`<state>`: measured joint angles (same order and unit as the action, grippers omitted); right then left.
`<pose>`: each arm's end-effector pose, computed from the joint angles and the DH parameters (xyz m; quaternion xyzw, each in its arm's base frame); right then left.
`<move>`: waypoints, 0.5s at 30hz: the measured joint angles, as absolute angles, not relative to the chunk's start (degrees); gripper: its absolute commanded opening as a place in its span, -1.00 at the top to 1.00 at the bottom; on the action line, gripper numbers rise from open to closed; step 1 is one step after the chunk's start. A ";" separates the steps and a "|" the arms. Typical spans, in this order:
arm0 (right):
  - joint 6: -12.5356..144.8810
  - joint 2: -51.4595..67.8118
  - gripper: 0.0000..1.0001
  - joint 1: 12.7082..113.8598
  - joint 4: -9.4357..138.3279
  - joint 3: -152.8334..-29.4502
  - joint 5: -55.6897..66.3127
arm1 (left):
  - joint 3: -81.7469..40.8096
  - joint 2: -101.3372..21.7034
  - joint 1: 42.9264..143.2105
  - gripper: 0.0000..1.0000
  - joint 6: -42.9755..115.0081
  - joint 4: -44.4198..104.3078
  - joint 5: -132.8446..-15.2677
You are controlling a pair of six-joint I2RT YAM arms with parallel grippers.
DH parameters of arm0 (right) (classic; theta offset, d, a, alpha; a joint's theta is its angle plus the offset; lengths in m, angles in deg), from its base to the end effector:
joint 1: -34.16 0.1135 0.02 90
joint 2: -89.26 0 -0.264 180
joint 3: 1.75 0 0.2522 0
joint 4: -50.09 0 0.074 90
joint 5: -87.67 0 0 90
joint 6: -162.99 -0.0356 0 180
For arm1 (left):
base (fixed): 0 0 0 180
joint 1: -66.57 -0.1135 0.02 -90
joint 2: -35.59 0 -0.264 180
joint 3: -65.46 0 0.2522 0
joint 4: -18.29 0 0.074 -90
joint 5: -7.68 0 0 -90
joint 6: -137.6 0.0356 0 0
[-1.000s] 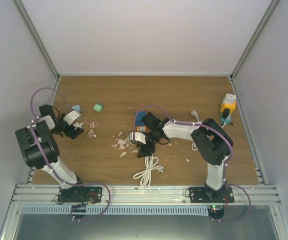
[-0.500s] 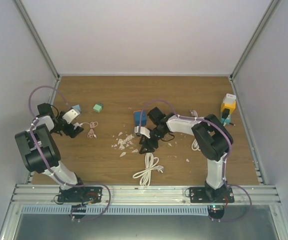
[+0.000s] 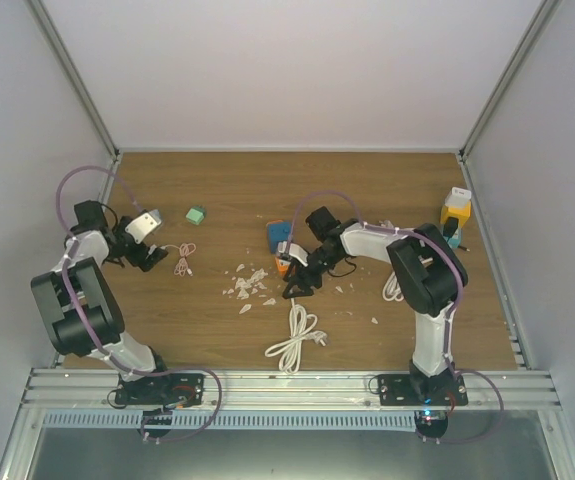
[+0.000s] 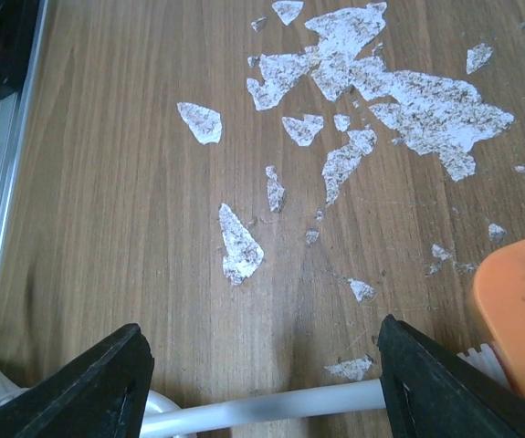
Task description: Pull the plug off the socket
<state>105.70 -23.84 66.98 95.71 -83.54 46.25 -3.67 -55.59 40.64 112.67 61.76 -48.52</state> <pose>0.2890 0.2182 0.1302 -0.5294 0.7361 0.4088 0.1033 0.2804 0.1143 0.1885 0.3713 0.8604 -0.0544 0.3448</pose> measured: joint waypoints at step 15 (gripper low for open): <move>109.15 -20.37 -0.44 57.64 95.64 -81.11 36.89 | -3.67 -51.28 48.44 -0.98 110.27 62.72 -46.90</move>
<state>109.15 -20.37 57.64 95.64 -81.11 36.89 -3.67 -51.28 48.44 110.27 62.72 -46.90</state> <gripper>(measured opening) 0.705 0.990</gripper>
